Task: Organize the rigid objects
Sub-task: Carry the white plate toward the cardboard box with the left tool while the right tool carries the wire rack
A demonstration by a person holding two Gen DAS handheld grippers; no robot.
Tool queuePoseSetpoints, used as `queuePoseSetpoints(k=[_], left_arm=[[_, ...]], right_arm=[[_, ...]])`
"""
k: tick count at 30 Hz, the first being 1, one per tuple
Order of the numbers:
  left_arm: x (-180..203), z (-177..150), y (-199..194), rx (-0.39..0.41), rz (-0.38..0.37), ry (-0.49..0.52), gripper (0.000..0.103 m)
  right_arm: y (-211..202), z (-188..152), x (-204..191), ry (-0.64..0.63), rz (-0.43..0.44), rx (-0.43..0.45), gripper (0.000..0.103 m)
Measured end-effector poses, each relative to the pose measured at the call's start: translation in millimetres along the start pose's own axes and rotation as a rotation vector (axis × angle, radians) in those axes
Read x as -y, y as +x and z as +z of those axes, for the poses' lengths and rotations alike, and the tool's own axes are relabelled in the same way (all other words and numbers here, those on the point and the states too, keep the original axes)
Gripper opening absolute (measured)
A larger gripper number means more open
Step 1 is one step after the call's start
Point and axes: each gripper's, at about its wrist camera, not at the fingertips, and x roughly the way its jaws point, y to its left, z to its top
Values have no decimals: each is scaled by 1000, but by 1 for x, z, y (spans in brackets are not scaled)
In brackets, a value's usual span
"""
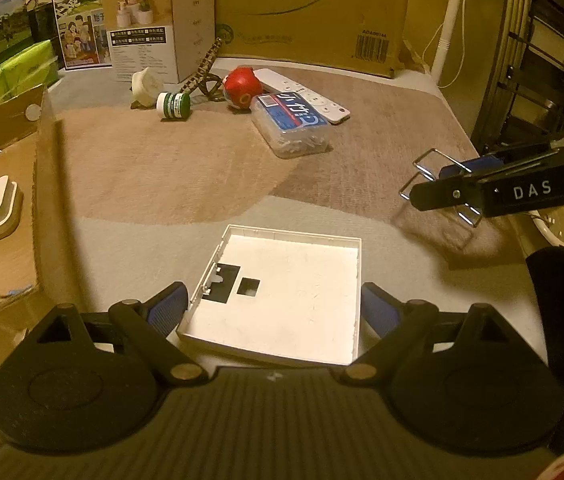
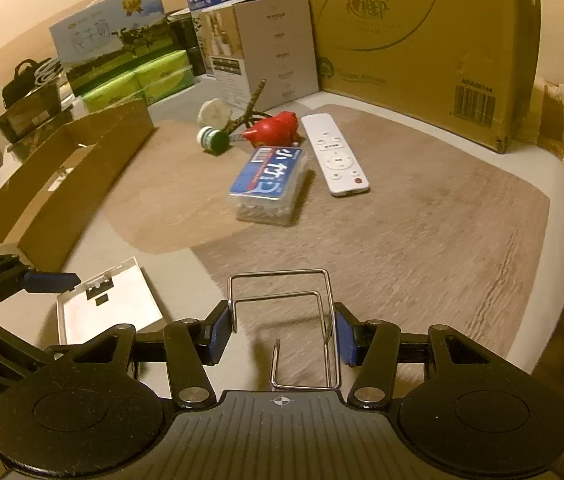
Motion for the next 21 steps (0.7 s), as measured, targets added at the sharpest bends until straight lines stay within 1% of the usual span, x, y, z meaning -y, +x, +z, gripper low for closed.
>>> queuePoseSetpoints(k=[8,11,15,21], left_arm=[[10,-17,4,-22,10,93,92],[12,-17,10,-27,8,118,92],[10,-15,17,-22,-7,115,93],[11,-7,24,-28,-27,149,93]], right_arm=[[-5,-10,-16,-8,8,-8,53],[-4,-13,-16,-7,7,-12,53],[-3,-13,-15,0,6,-11,53],[0,-12,-11,10,9,-12,53]])
